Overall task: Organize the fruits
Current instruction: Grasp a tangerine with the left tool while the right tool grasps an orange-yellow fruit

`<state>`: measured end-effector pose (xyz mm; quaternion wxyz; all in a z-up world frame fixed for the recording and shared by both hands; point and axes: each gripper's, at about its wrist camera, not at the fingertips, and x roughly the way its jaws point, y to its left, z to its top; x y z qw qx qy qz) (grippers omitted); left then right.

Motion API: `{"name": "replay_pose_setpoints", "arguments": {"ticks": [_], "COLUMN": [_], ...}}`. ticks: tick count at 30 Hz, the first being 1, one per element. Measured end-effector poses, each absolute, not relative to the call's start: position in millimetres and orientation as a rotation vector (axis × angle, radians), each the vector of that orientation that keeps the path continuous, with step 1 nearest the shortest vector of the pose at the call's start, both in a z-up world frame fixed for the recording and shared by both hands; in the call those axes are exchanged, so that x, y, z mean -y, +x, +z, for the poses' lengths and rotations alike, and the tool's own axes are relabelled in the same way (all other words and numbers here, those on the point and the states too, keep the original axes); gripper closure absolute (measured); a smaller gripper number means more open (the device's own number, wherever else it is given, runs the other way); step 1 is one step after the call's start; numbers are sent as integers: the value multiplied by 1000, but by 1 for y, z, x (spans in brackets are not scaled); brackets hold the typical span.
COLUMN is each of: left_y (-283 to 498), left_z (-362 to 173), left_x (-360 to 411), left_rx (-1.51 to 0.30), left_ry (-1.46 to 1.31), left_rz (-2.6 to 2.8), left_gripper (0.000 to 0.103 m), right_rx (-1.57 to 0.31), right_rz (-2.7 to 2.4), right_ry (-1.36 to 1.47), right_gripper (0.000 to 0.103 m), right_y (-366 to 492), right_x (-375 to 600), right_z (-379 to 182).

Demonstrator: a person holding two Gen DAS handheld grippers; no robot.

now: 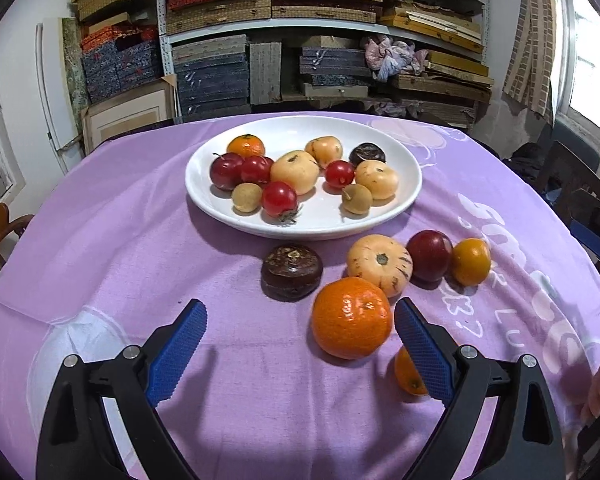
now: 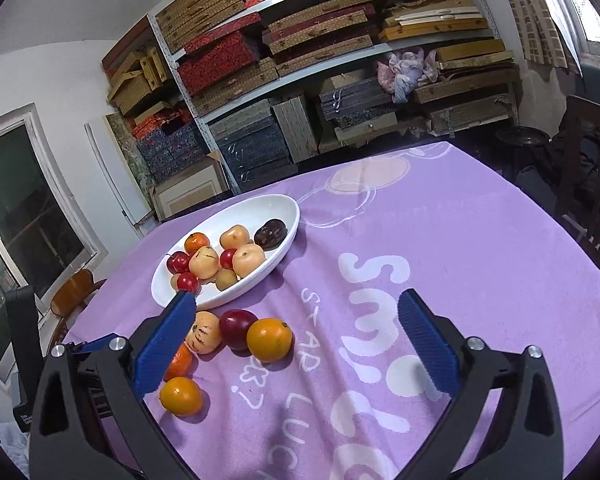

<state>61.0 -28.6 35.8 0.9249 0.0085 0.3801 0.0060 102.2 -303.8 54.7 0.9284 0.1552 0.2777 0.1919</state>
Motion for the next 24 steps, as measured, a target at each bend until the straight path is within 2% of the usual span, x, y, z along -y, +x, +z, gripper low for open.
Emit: {"name": "replay_pose_setpoints", "arguments": {"ticks": [10, 18, 20, 24], "left_y": [69, 68, 72, 75], "left_z": [22, 26, 25, 20], "left_x": [21, -5, 1, 11], "left_rx": [-819, -823, -841, -853], "left_ry": [75, 10, -2, 2], "left_rz": [107, 59, 10, -28], "left_gripper": [6, 8, 12, 27], "right_rx": [-581, -585, -588, -591], "right_rz": [393, 399, 398, 396], "right_ry": [315, 306, 294, 304], "right_gripper": [4, 4, 4, 4], "right_y": [103, 103, 103, 103], "right_x": [302, 300, 298, 299], "right_z": [52, 51, 50, 50]}}
